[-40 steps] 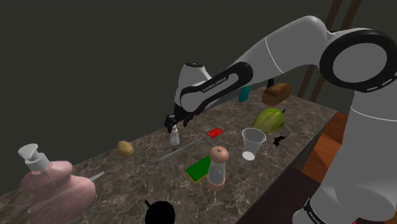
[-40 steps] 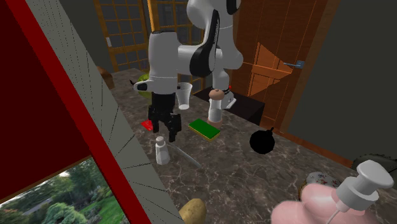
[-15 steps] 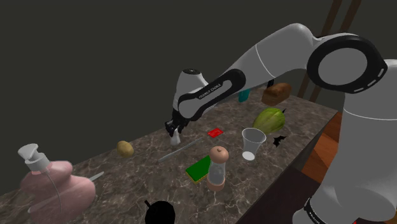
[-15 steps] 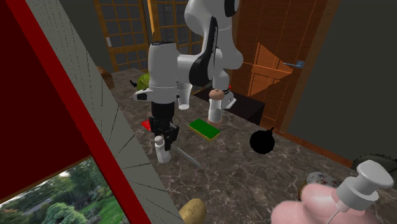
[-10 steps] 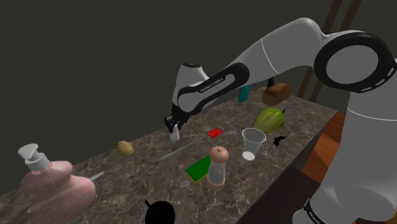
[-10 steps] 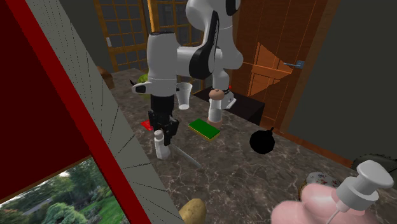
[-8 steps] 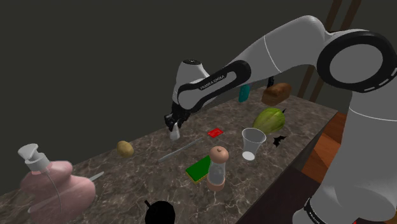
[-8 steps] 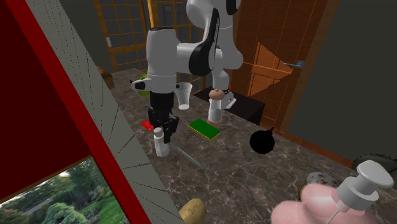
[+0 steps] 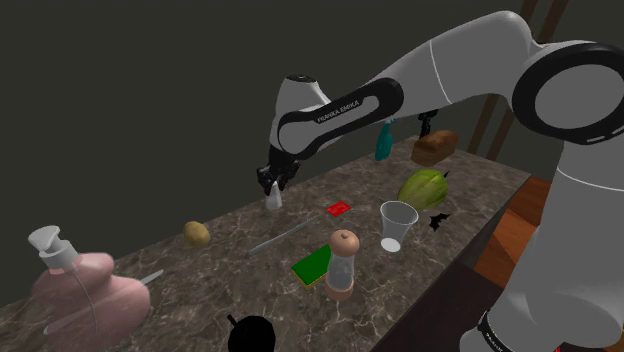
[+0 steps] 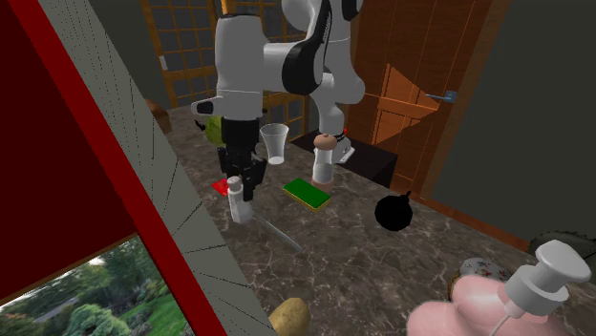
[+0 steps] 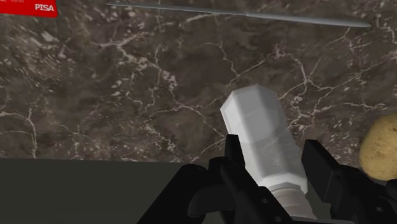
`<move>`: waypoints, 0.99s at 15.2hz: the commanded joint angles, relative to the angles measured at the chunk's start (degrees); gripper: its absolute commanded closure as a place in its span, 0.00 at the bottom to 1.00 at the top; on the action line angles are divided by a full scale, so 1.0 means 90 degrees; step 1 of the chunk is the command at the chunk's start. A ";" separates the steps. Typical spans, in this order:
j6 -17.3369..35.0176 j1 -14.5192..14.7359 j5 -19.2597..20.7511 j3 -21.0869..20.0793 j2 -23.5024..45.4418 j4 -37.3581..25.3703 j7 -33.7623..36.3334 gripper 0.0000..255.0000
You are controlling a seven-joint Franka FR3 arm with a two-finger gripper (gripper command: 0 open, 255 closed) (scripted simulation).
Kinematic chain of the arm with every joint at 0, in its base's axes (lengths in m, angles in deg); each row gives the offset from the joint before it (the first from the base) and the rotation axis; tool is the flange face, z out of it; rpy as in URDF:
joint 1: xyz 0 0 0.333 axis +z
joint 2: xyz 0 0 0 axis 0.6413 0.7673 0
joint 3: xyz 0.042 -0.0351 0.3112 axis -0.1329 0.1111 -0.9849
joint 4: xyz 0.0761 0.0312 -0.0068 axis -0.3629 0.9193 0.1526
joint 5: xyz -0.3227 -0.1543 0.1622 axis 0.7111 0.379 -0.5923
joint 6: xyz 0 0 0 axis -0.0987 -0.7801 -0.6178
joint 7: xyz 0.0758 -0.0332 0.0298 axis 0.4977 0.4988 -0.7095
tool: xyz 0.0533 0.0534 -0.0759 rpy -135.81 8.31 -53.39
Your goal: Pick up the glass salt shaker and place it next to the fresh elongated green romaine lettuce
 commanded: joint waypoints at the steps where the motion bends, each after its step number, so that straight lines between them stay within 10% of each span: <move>1: -0.0177 -0.0005 -0.0006 0.0000 -0.0065 -0.0110 -0.0002 1.00; 15: -0.1299 -0.0018 -0.0025 -0.0001 -0.0398 -0.0903 0.0027 1.00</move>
